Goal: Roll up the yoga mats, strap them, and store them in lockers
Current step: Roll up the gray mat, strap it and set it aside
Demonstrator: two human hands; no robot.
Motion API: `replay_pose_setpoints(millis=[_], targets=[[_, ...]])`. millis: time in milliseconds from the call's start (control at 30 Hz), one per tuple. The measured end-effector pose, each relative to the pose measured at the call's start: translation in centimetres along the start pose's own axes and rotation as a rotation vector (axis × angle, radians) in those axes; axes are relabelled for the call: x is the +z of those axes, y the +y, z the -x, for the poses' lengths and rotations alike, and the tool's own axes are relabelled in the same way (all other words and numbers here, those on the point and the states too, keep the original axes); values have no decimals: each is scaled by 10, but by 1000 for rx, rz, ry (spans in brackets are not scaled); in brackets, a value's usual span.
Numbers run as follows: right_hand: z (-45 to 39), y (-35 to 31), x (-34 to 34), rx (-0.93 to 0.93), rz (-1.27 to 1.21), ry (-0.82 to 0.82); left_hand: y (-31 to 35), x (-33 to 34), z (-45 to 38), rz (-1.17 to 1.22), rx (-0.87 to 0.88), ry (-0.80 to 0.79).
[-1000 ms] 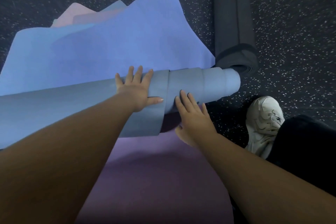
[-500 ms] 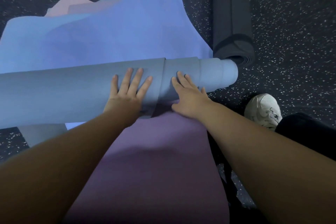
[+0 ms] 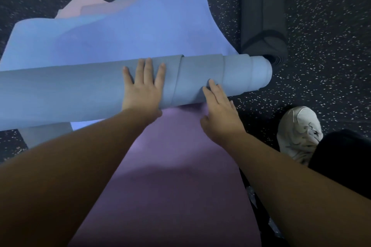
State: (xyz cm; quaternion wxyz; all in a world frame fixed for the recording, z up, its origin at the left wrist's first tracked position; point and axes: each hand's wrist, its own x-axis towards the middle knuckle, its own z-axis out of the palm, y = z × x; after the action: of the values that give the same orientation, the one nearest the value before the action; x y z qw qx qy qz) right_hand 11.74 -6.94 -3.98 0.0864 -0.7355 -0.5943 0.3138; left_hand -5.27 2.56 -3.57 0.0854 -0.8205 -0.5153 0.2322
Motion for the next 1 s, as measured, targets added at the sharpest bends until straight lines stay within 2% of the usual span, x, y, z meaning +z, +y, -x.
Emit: replay_pose_setpoints(millis=[167, 300, 400, 567, 633, 700, 767, 867, 1000], targets=[[6, 7, 8, 17, 2, -22, 9, 9, 2, -47, 49, 86], [5, 11, 13, 9, -16, -29, 6, -6, -15, 37, 60, 32], [3, 9, 19, 25, -20, -38, 18, -21, -29, 172, -20, -38], [4, 17, 26, 70, -36, -85, 35, -18, -30, 151, -73, -80], [10, 29, 31, 80, 78, -200, 32, -19, -33, 150, -66, -109], [19, 45, 36, 100, 233, -414, 27, -23, -38, 168, -53, -146], [28, 60, 39, 163, 257, -565, 23, -27, -42, 187, -38, -180], [36, 72, 39, 176, 243, -602, 23, -29, -42, 195, -36, -206], [32, 71, 33, 155, 192, -525, 24, -29, -40, 184, -42, -205]])
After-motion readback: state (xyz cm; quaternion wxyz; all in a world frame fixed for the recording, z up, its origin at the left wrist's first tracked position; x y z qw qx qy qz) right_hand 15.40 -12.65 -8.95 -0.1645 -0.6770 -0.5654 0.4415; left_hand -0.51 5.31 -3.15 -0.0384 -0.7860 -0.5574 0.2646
